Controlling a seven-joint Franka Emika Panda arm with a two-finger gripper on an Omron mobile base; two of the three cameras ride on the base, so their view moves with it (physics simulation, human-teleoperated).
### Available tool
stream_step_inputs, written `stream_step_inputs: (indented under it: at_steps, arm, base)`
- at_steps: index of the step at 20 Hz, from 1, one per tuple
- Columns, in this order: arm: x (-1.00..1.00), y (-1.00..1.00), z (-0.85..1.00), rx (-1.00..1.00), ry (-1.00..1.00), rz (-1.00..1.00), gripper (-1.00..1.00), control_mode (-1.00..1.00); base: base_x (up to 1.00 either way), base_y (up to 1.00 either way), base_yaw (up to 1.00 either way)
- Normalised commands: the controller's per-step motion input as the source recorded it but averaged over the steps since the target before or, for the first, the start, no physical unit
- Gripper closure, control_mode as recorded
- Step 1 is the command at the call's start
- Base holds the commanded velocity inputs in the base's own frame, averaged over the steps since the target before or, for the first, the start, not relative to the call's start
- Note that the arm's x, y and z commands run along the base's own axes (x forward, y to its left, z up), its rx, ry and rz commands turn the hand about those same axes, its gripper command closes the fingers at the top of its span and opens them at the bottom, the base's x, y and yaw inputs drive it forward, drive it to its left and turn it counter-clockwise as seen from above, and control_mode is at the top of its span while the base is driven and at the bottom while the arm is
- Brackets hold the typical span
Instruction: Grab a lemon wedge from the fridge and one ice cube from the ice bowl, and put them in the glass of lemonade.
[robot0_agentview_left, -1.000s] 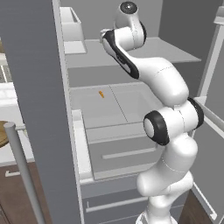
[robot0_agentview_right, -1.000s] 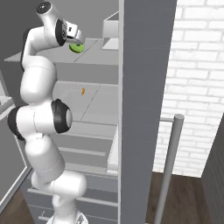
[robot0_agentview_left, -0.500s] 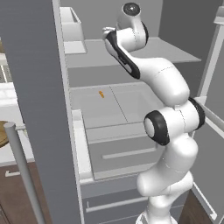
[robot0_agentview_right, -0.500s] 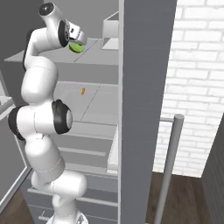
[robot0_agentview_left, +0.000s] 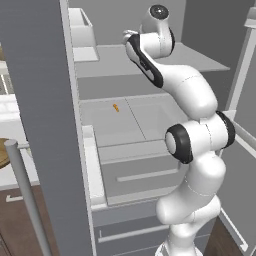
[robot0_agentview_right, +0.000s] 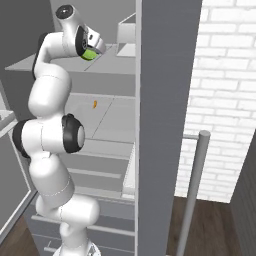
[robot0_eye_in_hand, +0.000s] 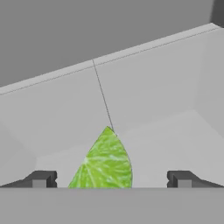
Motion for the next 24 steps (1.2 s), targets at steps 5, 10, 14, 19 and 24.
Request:
stream_step_inputs:
  at_steps: [5, 10, 14, 19, 24]
  arm:
    - [0.02, 0.05, 0.0, 0.0, 0.07, 0.0, -1.0, -1.0]
    - [0.04, 0.22, 0.03, -0.03, 0.06, 0.01, -1.0, -1.0]
    - [0.19, 0.08, 0.1, -0.04, 0.02, 0.01, -1.0, -1.0]
    - [0.19, 0.01, -0.05, -0.04, 0.1, 0.01, -1.0, -1.0]
    - [0.06, 0.01, -0.01, -0.06, 0.08, 0.02, -1.0, -1.0]
  base:
    - [0.0, 0.0, 0.0]
    - [0.0, 0.0, 0.0]
    - [0.0, 0.0, 0.0]
    - [0.0, 0.0, 0.0]
    - [0.0, 0.0, 0.0]
